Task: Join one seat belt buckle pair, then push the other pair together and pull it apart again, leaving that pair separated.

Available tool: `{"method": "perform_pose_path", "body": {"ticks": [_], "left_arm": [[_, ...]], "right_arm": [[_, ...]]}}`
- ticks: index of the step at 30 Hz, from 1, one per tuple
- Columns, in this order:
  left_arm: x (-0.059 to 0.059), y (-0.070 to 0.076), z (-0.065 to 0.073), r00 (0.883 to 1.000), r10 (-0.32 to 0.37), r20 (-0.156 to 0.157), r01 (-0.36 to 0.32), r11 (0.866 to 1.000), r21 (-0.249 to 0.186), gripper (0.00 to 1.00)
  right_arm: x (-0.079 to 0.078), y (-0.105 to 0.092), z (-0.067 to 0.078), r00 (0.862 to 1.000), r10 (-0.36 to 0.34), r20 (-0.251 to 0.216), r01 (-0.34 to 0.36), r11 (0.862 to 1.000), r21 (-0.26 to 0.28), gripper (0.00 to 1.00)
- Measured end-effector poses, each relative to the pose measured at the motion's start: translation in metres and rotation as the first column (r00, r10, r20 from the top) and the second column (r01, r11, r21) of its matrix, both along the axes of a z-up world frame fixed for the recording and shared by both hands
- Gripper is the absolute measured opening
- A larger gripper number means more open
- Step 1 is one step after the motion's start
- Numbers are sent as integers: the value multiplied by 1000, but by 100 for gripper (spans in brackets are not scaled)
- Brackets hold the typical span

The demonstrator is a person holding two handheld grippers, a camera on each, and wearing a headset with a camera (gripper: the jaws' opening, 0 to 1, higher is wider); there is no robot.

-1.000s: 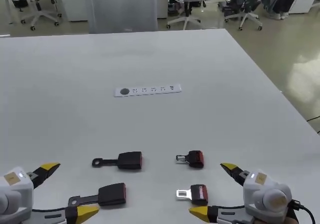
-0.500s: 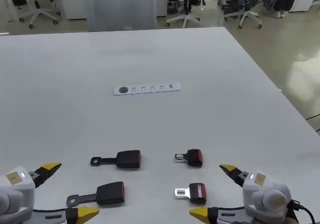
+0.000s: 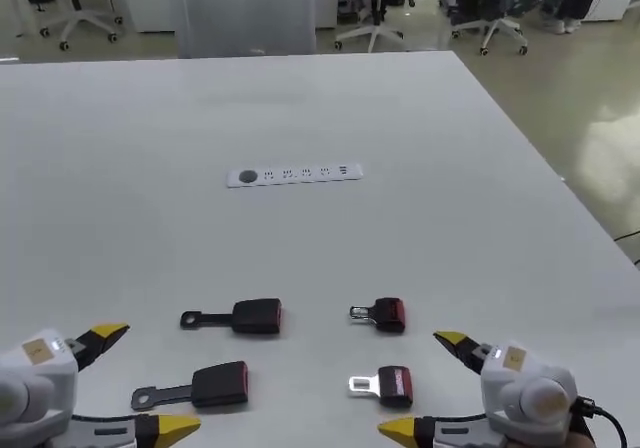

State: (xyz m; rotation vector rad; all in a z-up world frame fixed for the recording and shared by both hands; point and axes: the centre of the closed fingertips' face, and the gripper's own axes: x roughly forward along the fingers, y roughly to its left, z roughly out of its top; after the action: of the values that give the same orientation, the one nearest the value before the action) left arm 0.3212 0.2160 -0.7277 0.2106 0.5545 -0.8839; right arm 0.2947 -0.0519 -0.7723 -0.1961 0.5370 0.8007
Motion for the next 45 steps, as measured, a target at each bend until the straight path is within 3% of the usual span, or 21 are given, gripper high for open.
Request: {"method": "perform_pose_path", "body": {"ticks": [14,25,36,42,45], "left_arm": [[9,-9,-14,999,-27,-23,28,1000,15,99],[15,-11,-33,996,-63,-61,66,997,41,96],[18,-14,-55,989,-103,-106,111,992,67,92],[19,-17,-70,984,-124,-128,138,985,102,88],[16,-22,-79,978,-143,-153,160,982,103,87]], "right_arm": [[9,3,-12,998,41,-43,-41,999,-13,91],[15,7,-26,991,98,-89,-101,994,-35,86],[17,8,-44,977,154,-147,-164,984,-62,82],[15,7,-54,967,181,-181,-197,977,-76,78],[13,6,-60,959,198,-201,-218,972,-86,75]]}}
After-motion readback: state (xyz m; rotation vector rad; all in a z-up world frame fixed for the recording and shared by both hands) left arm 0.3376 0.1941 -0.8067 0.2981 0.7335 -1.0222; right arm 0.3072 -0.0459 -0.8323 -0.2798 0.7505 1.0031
